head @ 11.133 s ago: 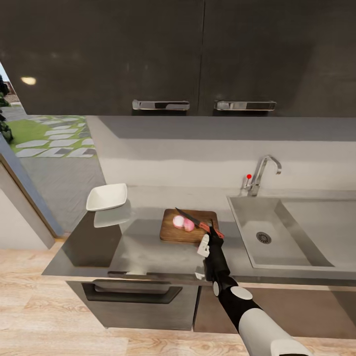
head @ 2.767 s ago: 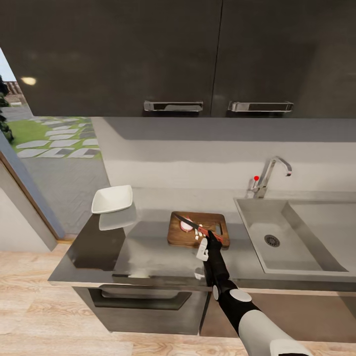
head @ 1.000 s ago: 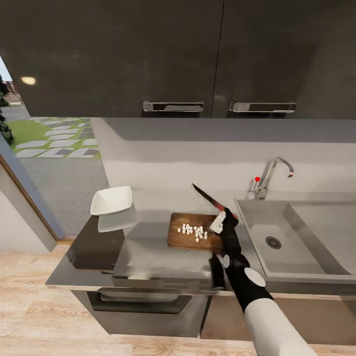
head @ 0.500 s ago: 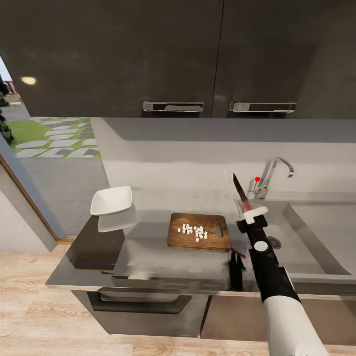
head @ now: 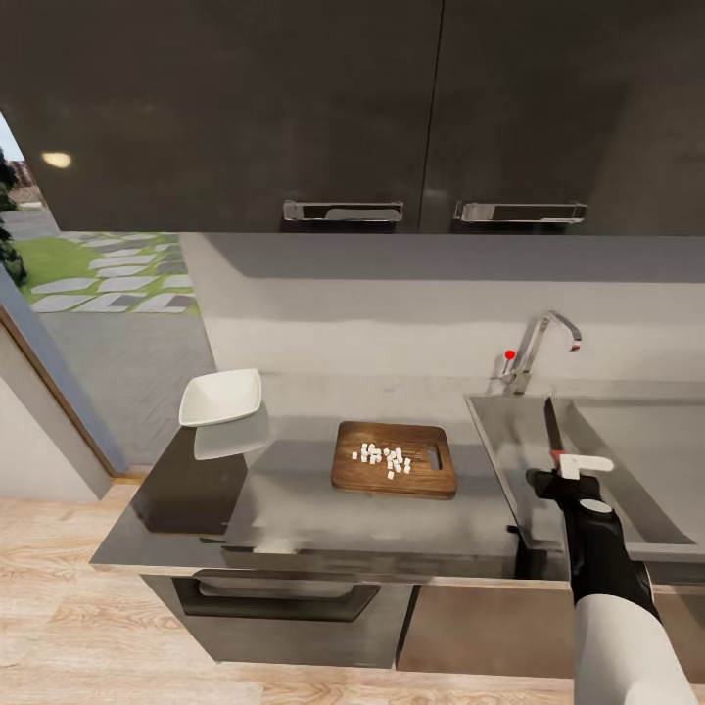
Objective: In the kitchen, take the Vidalia onion out of the sink, dice it on the chopping board with the paring knife, put the diced onion into the bowl on the countertop, then place both the paring knife and the chopping board into the sink.
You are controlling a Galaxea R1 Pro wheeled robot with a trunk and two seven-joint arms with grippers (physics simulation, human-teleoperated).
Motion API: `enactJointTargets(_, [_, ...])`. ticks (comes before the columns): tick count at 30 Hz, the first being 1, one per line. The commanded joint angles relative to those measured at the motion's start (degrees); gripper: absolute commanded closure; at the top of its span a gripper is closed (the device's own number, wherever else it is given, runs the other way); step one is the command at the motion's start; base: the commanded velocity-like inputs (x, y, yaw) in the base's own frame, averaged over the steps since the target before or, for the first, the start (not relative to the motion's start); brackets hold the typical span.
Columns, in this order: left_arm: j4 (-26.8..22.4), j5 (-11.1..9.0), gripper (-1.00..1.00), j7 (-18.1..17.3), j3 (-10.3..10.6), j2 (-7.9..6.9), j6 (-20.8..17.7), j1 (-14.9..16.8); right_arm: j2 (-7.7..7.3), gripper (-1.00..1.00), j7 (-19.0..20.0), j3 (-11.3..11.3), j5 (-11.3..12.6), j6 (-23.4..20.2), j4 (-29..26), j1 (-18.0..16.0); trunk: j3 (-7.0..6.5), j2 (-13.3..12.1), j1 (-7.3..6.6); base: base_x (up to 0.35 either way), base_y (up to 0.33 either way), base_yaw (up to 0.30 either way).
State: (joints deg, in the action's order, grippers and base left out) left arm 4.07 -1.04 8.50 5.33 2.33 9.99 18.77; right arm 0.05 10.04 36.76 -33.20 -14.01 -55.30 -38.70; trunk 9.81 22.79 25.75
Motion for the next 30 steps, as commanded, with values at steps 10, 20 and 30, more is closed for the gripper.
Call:
enactJointTargets(10, [0.3,-0.1,-1.0,0.3,0.5,-0.04,0.5,0.1,0.07,1.0,5.4,0.0,-1.0,-2.6,1.2,-0.1,0.12,0.1,0.04,0.052,-0.061,0.0])
enactJointTargets(20, [0.3,-0.1,-1.0,0.3,0.4,-0.07,0.5,0.1,0.19,1.0,5.6,-0.1,-1.1,-2.3,9.7,-0.1,0.12,0.1,0.04,0.129,-0.195,0.0])
enactJointTargets(30, [0.2,-0.2,-1.0,0.3,0.4,-0.08,0.4,0.1,0.03,1.0,5.7,-0.1,-1.1,-2.0,14.2,-0.1,0.12,0.1,0.04,0.092,-0.185,0.0])
